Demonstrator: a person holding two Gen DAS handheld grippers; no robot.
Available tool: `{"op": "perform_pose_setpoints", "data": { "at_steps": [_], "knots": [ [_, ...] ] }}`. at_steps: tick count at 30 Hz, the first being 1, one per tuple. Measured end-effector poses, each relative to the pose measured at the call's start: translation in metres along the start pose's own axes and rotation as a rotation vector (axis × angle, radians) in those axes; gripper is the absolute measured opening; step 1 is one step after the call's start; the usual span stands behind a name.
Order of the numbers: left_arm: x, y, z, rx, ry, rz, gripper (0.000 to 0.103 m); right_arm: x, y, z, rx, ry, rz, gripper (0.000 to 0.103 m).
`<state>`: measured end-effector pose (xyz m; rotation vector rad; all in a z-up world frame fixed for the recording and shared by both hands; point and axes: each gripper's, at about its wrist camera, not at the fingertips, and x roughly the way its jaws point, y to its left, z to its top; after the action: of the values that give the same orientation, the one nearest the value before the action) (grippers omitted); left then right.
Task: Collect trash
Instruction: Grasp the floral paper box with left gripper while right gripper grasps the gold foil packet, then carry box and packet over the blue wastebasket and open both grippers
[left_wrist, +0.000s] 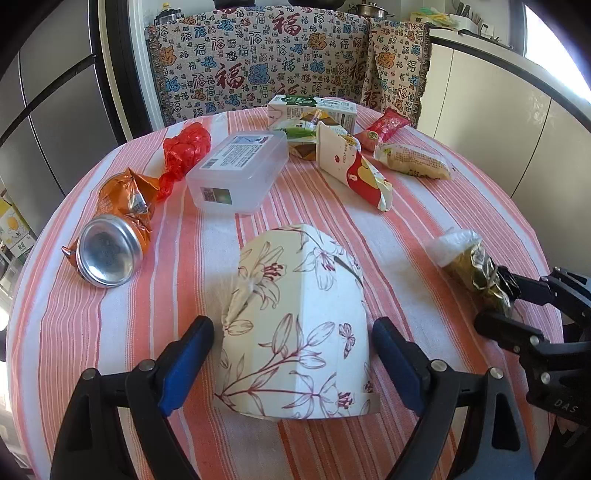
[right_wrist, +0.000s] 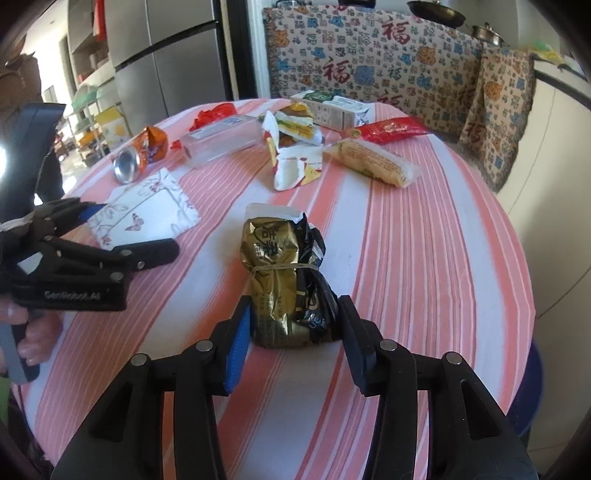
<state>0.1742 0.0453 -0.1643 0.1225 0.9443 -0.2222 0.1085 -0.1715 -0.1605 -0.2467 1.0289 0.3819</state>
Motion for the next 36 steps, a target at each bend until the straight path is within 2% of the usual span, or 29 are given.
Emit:
{"op": "perform_pose_setpoints", "data": {
  "at_steps": [1,3,7,10,12,15,17,19,20,21,26,31,36],
  "knots": [
    [-0.001,0.001,-0.001,-0.003,-0.001,-0.004,0.09,-0.002,-0.002,0.0,0.001,0.011,0.024,0.054],
    [-0.004,0.004,-0.002,-0.009,-0.007,-0.039,0.09,-0.003,-0.005,0.003,-0.01,0.049,0.076,0.067],
    [-0.014,0.007,-0.007,0.035,0.001,-0.108,0.09,-0.005,-0.006,0.01,-0.06,0.123,0.089,0.074],
    [-0.022,0.005,-0.004,0.066,-0.001,-0.109,0.09,-0.002,-0.002,0.022,-0.092,0.16,0.111,0.076],
    [-0.022,0.003,0.0,0.073,0.007,-0.101,0.09,0.004,0.002,0.031,-0.102,0.183,0.124,0.084],
    [-0.017,0.007,0.007,0.067,0.024,-0.071,0.09,0.015,0.009,0.047,-0.124,0.221,0.138,0.088],
    [-0.012,0.013,0.01,0.029,0.039,-0.089,0.089,0.021,0.009,0.05,-0.128,0.25,0.126,0.085],
    [-0.007,0.017,0.01,-0.01,0.06,-0.121,0.084,0.023,0.006,0.051,-0.127,0.27,0.105,0.055],
    [-0.006,0.016,0.008,-0.017,0.067,-0.128,0.064,0.022,0.004,0.05,-0.118,0.271,0.102,0.048],
    [-0.008,0.014,0.006,-0.008,0.048,-0.103,0.062,0.019,0.001,0.049,-0.106,0.263,0.107,0.047],
    [-0.015,0.003,0.004,-0.021,0.031,-0.104,0.057,0.0,-0.016,0.043,-0.039,0.204,0.122,0.046],
    [-0.025,-0.028,0.006,-0.029,0.004,-0.152,0.057,-0.017,-0.043,0.042,0.044,0.153,0.135,0.045],
    [-0.025,-0.071,0.014,0.015,-0.007,-0.185,0.057,-0.032,-0.073,0.039,0.101,0.119,0.119,0.045]
  ]
}}
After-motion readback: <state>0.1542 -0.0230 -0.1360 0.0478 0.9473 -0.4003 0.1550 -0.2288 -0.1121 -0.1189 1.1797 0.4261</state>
